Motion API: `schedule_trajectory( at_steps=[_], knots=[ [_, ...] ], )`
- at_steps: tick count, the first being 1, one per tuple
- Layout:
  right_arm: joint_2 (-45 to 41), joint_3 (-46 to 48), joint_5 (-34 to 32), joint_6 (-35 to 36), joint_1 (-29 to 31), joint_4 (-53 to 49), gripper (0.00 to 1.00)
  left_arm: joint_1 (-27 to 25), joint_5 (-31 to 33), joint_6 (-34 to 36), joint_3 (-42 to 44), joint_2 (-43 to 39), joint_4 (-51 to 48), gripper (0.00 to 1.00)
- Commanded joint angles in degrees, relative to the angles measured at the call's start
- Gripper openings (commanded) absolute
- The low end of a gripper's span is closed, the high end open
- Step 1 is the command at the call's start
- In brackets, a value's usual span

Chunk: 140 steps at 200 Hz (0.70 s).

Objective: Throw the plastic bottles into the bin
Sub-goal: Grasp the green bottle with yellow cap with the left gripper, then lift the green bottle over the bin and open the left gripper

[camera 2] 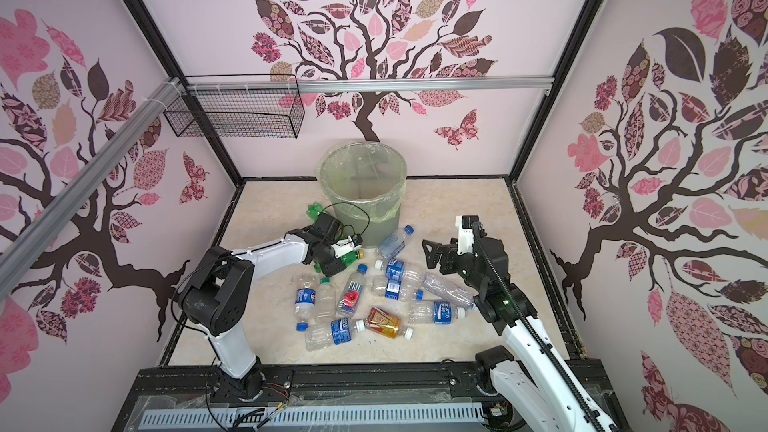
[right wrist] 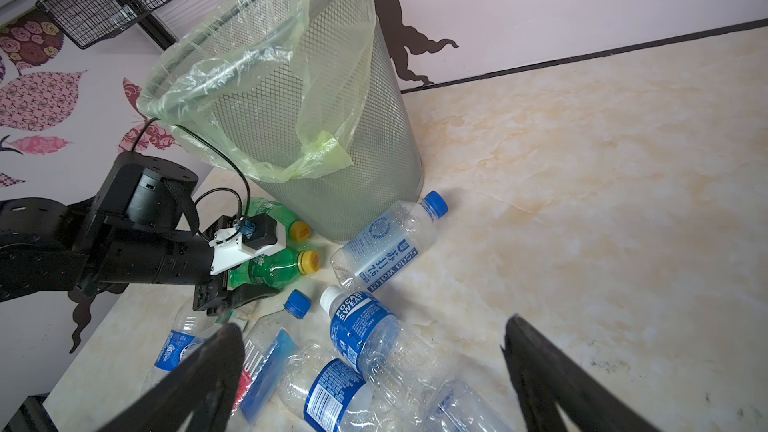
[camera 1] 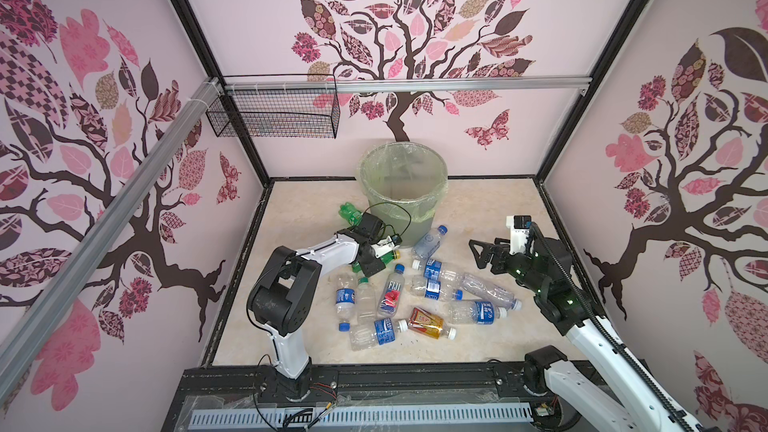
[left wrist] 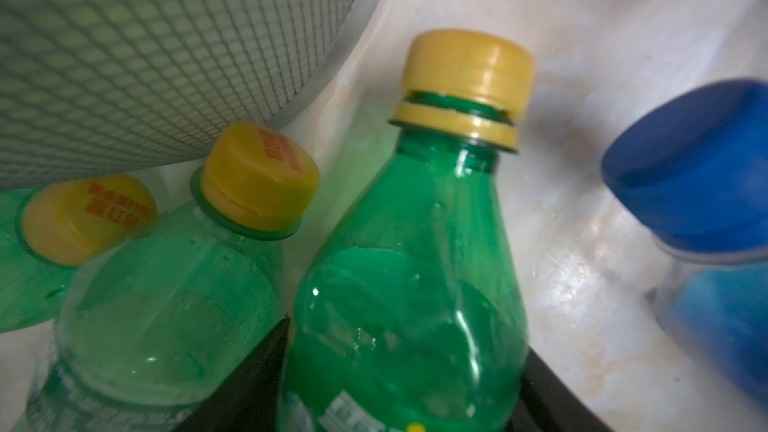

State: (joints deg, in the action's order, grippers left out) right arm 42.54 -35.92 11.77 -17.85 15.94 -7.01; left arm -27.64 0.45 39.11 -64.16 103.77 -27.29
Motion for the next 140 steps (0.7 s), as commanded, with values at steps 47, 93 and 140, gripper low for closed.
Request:
schedule_trajectory(
  at_steps=[47,93,140],
  knots=[
    [-1.4,0.9,-0.3,-0.3,-0.1,1.6,1.0,0.0,1.2,0.5,1.9,-5.5,-0.1,0.62],
    [-1.5,1.3,-0.2,-0.6,-0.1,2.1,1.0,0.0,3.9,1.1,3.7,-11.9,-0.5,0.62],
    [-1.7,1.3,-0.6,-0.6,-0.1,2.2,0.99,0.0,5.3,-0.5,4.4,-18.9,-5.2,0.62]
  ],
)
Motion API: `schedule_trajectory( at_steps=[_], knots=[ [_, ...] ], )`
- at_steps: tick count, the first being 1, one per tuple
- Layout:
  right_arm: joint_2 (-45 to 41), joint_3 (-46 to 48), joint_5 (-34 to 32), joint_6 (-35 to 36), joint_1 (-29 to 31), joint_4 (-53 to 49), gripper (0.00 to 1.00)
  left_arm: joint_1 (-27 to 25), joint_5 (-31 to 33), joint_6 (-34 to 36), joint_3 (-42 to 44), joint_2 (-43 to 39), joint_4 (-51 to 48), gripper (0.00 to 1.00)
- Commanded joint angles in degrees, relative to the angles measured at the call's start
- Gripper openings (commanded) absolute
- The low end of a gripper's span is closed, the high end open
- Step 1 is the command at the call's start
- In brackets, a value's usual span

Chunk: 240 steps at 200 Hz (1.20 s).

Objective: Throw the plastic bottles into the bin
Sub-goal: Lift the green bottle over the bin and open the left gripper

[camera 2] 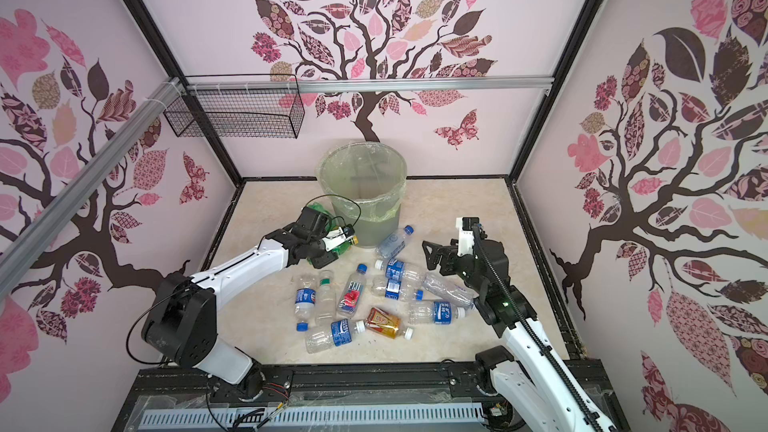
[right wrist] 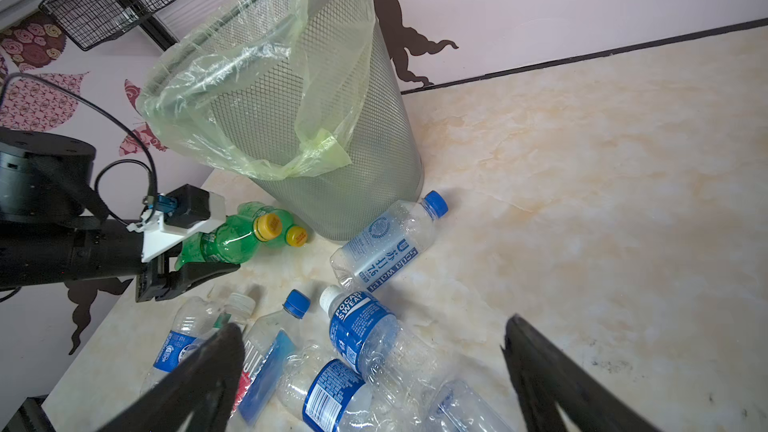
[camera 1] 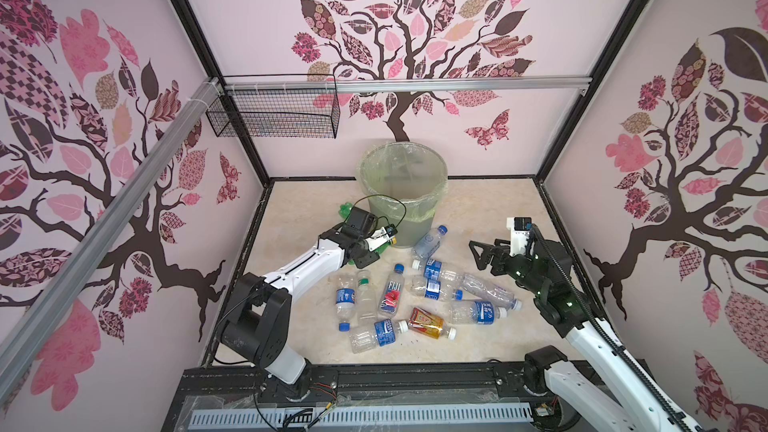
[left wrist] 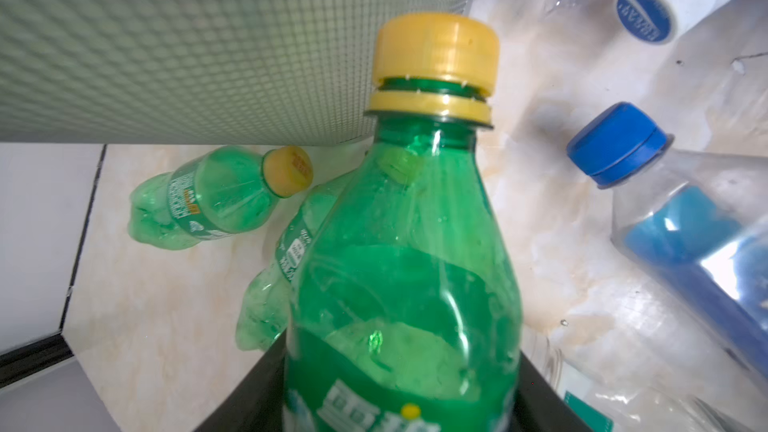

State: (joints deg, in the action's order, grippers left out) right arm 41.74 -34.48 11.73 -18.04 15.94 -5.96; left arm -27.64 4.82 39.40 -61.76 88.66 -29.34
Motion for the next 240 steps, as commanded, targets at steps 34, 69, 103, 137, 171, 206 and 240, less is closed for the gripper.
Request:
schedule_trajectory(
  at_steps=[34,69,103,137,171,206,240],
  knots=[
    [-0.8,0.0,-1.1,-1.0,-0.1,1.3,0.99,-0.2,-2.3,-8.9,4.2,-12.5,-6.1,0.63],
    [-0.2,-0.1,-1.0,-1.3,-0.1,0.9,0.99,-0.6,-5.3,-18.4,10.0,-25.8,-4.2,0.63],
    [1.2,-0.9,-2.3,-2.6,-0.1,-1.2,0.98,-0.6,-8.8,-27.0,13.3,-37.7,-3.5,0.62],
    [1.2,-1.2,-2.3,-2.5,-0.1,-2.8,0.98,-0.6,-8.1,-33.9,14.5,-47.7,-2.1,0.62],
    [0.8,-1.8,-2.8,-1.7,-0.1,-4.3,0.98,-0.5,-5.3,-38.4,15.3,-55.3,-1.0,0.59],
    [0.6,-1.9,-3.0,-1.6,-0.1,-4.6,0.98,-0.5,-6.7,-39.2,12.8,-53.7,2.5,0.59],
    [1.2,-1.6,-2.1,-2.3,-0.1,-4.4,0.98,-0.6,-11.5,-38.5,-4.0,-35.1,9.4,0.59]
  ],
)
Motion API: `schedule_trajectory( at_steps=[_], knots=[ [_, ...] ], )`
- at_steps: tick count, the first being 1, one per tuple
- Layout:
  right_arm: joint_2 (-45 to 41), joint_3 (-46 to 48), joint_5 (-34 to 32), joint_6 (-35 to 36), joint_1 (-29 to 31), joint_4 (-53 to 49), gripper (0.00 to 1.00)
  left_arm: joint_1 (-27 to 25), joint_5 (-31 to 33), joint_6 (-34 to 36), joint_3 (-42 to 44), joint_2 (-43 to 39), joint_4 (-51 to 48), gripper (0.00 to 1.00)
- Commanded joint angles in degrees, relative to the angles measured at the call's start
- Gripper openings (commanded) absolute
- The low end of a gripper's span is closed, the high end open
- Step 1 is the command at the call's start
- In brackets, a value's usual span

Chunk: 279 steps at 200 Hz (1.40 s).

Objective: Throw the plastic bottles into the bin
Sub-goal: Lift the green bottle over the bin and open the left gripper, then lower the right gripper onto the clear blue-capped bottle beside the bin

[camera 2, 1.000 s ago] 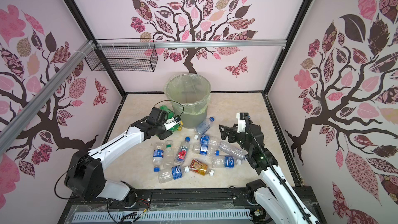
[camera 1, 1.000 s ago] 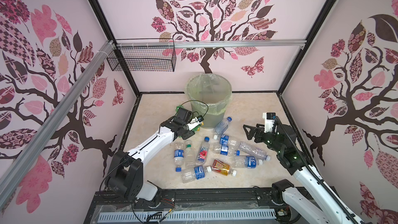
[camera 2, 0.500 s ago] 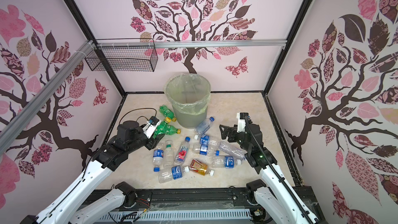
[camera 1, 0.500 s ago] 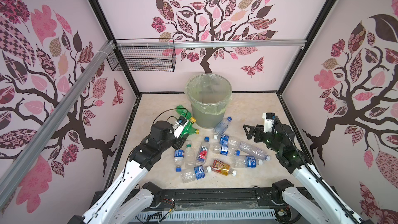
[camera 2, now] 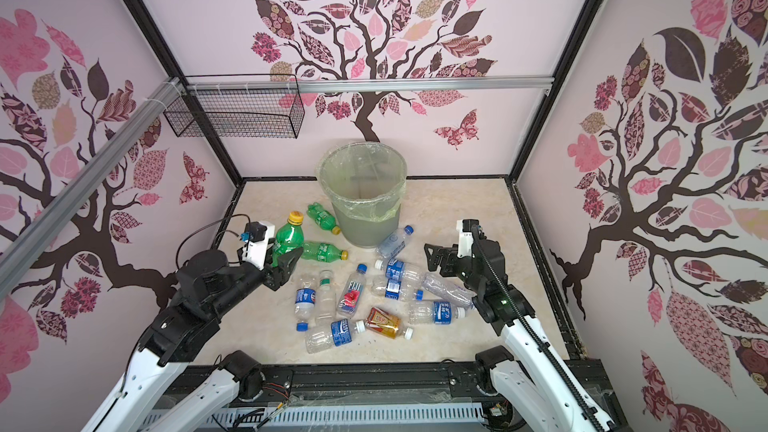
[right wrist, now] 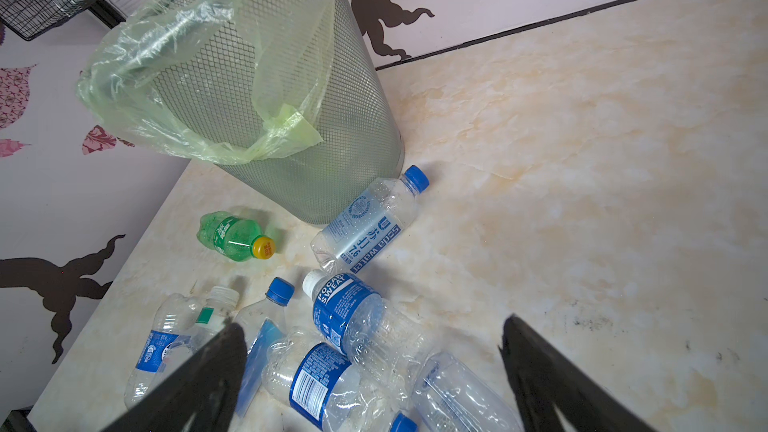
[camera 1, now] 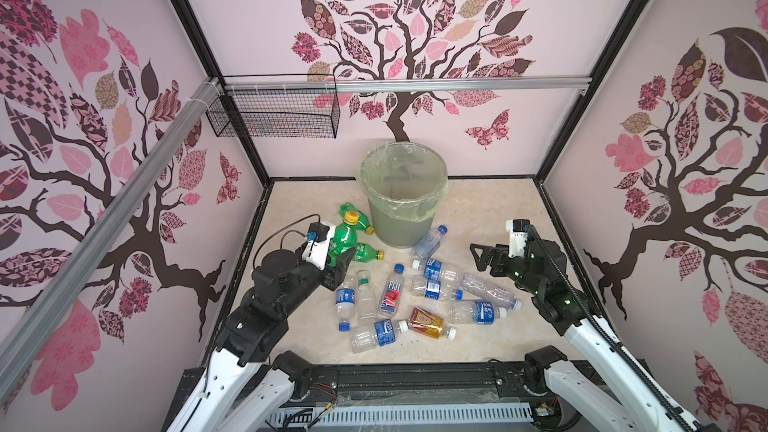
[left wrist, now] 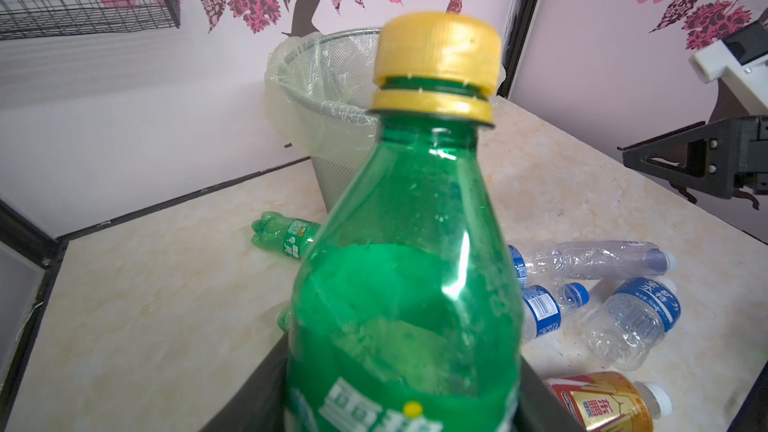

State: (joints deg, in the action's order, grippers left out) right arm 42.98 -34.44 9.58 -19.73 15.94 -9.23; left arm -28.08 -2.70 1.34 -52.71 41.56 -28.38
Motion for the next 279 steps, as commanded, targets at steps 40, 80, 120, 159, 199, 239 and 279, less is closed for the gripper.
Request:
schedule_trajectory(
  at_steps=[40,80,120,159,199,239,279],
  knots=[
    [0.4,-2.8,0.6,-1.5,-0.1,-1.5,0.97,-0.1,-3.2,-0.5,-46.7,43.4,4.5,0.72],
    [1.7,-5.3,-0.4,-0.4,-0.1,-6.5,0.98,0.5,2.2,-3.3,-60.9,53.1,-4.8,0.83],
    [3.2,-4.9,0.5,0.7,-0.1,-5.1,0.99,2.0,3.5,-4.4,-39.7,37.7,1.4,0.88],
    [10.9,-6.5,3.9,0.8,-0.1,-2.9,0.99,2.8,4.7,-3.3,-18.3,18.8,0.9,0.89],
    [22.9,-7.5,10.1,-1.7,-0.1,5.2,0.93,3.6,10.4,-4.5,-3.6,3.2,-2.5,0.9],
    [35.6,-11.7,10.8,-4.6,0.3,11.8,0.9,3.6,6.5,-6.7,7.1,-7.3,-0.6,0.9],
    [47.4,-19.0,9.3,-5.3,3.6,11.7,0.93,3.6,7.2,-7.2,9.0,-7.9,-2.1,0.9]
  ],
)
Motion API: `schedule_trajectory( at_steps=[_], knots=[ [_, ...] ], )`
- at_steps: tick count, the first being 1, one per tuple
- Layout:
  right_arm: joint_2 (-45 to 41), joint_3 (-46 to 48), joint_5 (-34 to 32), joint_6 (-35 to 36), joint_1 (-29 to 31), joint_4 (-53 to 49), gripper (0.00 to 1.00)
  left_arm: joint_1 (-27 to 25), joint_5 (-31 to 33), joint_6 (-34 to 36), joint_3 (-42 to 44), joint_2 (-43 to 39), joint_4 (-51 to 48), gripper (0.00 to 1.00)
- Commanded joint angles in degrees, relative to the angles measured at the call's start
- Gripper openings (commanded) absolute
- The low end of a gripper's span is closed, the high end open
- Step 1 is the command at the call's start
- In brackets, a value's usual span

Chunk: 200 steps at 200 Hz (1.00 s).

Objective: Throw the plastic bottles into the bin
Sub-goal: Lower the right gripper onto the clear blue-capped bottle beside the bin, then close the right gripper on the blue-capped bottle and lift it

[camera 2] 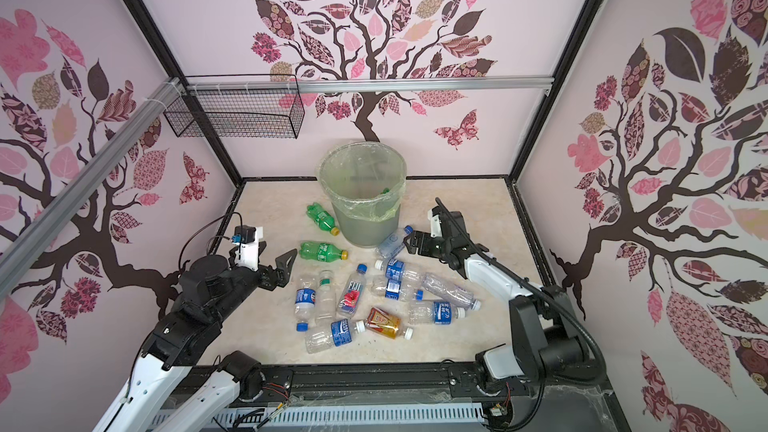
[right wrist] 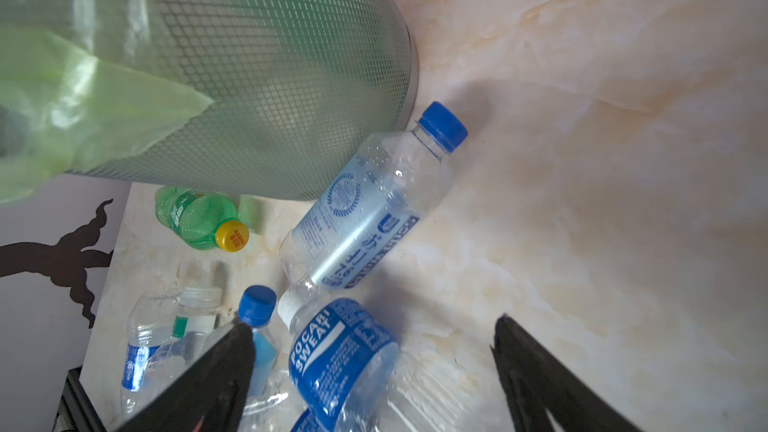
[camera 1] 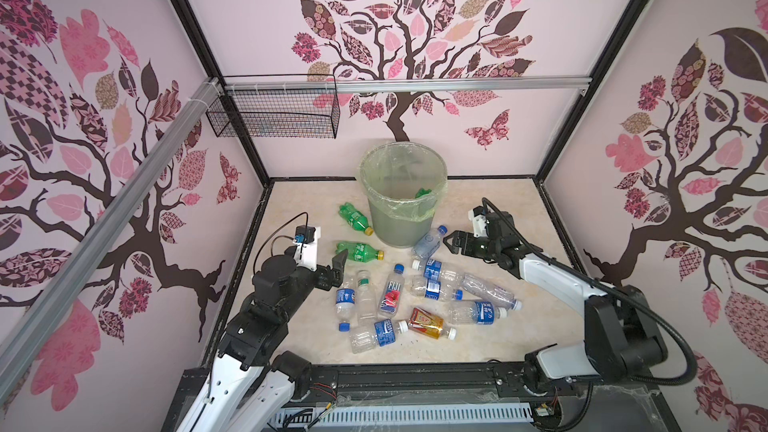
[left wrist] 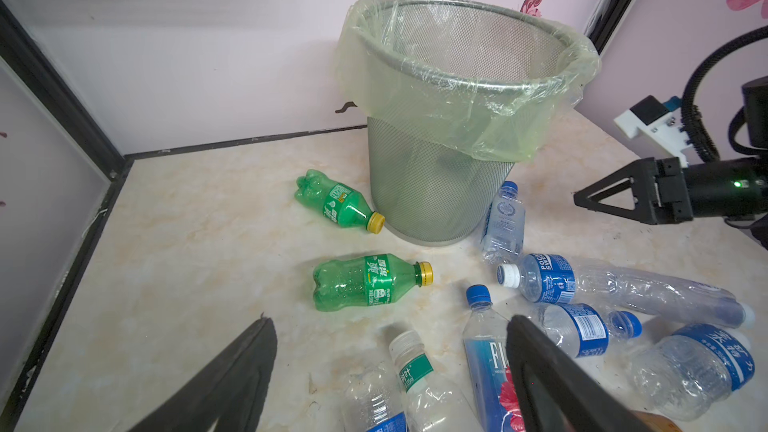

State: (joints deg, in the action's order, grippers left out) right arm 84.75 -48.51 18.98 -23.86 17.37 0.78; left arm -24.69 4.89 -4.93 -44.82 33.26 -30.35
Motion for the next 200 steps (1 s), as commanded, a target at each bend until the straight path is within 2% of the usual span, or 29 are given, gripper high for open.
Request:
schedule_trajectory(
  at_steps=[1,48,111,159,200],
  knots=[
    [5.9,-5.1,-0.1,-1.2,2.2,1.6,0.93,0.2,-0.4,-0.9,1.1,0.5,-0.2,0.9],
    [13.6,-6.8,-4.5,-5.2,3.9,5.9,0.93,0.2,-2.5,-0.7,0.9,1.0,-0.5,0.9],
    [23.2,-12.6,-11.1,-8.4,7.4,5.0,0.92,0.2,-2.2,-0.7,0.9,2.1,-0.2,0.9],
    [23.1,-10.9,-18.8,-8.7,7.0,5.3,0.82,0.2,-1.5,-0.3,0.9,2.2,-0.3,0.9],
    [20.9,-8.7,-20.9,-7.6,3.9,5.2,0.78,0.2,-1.3,-0.6,1.0,2.7,-0.9,0.9]
  ],
)
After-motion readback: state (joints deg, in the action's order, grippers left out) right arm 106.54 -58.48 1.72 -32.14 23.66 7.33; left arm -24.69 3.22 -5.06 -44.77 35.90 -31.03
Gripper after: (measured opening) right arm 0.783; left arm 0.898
